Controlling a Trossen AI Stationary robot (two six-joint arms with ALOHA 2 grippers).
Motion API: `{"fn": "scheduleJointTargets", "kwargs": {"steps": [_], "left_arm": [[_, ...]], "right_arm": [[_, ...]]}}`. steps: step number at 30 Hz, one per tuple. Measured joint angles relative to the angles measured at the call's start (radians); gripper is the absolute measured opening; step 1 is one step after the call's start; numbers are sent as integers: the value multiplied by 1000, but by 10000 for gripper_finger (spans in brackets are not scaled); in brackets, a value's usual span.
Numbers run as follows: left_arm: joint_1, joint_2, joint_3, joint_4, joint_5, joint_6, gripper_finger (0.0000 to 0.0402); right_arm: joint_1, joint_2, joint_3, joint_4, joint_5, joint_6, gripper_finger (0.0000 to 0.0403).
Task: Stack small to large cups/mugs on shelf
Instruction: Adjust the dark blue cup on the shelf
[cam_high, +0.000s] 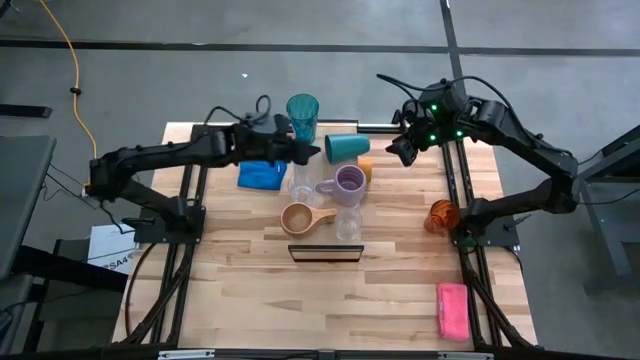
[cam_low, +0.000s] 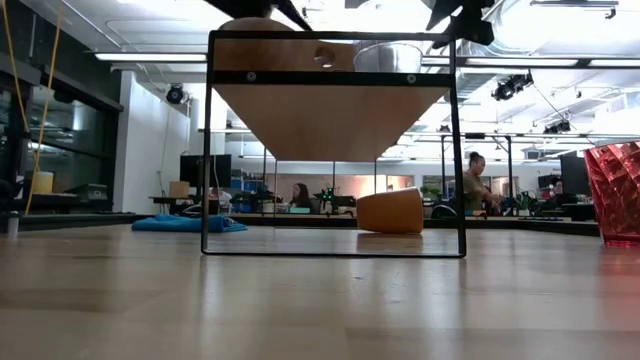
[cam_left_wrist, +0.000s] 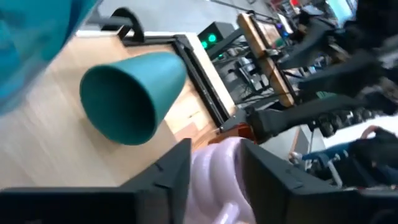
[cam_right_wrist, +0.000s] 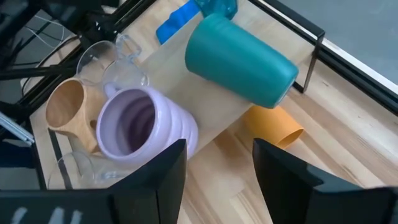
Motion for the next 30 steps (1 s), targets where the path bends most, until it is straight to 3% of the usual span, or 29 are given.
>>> {"fn": "scheduleJointTargets", "kwargs": {"steps": [4,8,25,30], "left_arm": [[-1,42,0,27,-26,-61,176],[-14,78,0,27,-79,-100,203],[-12,193,0,112,-106,-138,182],[-12,218,0,135,-154,-137,182]], "right_arm": [[-1,0,0,1,0,-1,176],[-1,1,0,2,0,7,176],[0,2,0,2,0,33,175],[0,2,0,14,0,35,175]]}}
